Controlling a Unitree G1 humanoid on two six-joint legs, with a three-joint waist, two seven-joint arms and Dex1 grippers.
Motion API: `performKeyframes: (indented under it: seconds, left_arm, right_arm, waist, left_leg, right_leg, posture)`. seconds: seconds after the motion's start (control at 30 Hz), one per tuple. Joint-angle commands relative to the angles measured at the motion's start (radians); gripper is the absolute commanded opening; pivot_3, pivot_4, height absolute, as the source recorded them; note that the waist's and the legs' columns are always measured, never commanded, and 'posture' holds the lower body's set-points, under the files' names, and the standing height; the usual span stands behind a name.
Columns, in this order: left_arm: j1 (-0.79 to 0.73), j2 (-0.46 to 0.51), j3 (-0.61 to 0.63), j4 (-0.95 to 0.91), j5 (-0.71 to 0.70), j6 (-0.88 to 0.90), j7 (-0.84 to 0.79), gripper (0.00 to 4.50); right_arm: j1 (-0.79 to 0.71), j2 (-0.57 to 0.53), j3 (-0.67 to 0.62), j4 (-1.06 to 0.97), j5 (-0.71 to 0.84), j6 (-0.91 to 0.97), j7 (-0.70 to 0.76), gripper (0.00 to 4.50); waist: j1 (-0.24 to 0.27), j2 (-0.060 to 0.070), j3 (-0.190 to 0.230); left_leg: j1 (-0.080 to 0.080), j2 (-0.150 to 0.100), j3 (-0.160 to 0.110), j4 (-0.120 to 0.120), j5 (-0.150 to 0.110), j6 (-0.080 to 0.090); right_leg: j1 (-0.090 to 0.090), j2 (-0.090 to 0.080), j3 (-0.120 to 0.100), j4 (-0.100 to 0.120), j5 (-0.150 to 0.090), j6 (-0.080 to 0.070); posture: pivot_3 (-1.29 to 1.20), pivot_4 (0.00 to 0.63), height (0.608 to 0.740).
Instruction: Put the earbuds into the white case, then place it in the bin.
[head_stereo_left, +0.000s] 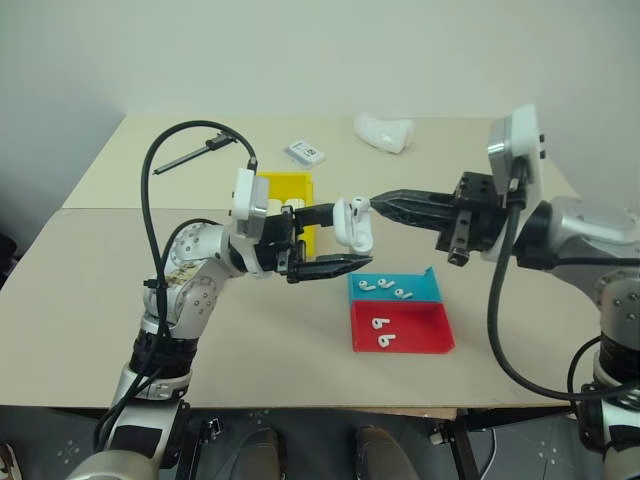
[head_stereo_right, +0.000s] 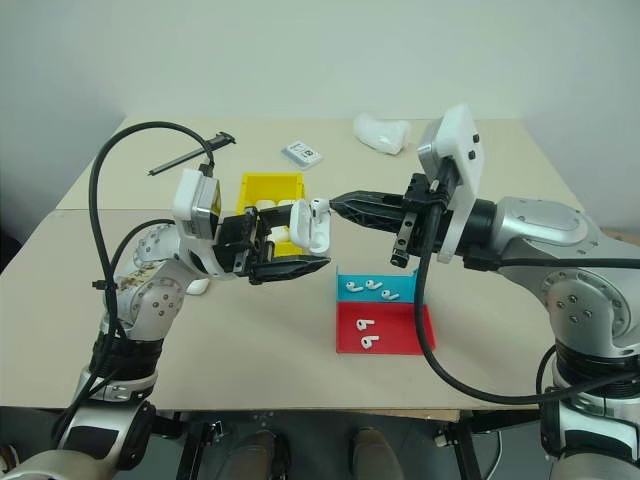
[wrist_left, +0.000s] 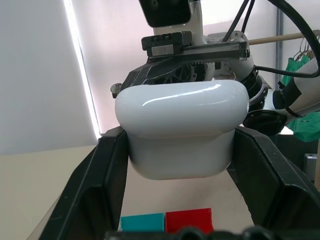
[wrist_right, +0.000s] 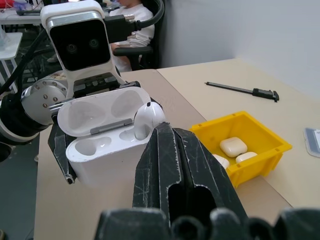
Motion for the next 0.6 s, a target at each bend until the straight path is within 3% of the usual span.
performKeyframes:
  seconds: [0.03,0.6]
  left_arm:
    - [-0.017,-0.002,0.006,-0.018,-0.003,-0.010,0.001,2.81]
    - [-0.018,0.002,0.006,-0.013,0.001,-0.011,-0.001,2.81]
  right_arm:
    - [-0.005,-0.016,-0.035,-0.032,0.027,0.000,-0.004,0.06]
    - [0.009,-0.029,-0.042,-0.064,0.051,-0.021,0.014,0.06]
  waist:
    - [0.000,0.000,0.000]
    - [-0.001,0.000,0.000]
  left_leg:
    - [0.000,0.000,0.000,0.000,0.000,0.000]
    - [0.000,0.000,0.000,0.000,0.000,0.000]
  right_leg:
    - [0.000,0.000,0.000,0.000,0.000,0.000]
    - [0.000,0.000,0.000,0.000,0.000,0.000]
  posture:
    - [0.00,0.150,0.740]
    - [0.00,0.150,0.740]
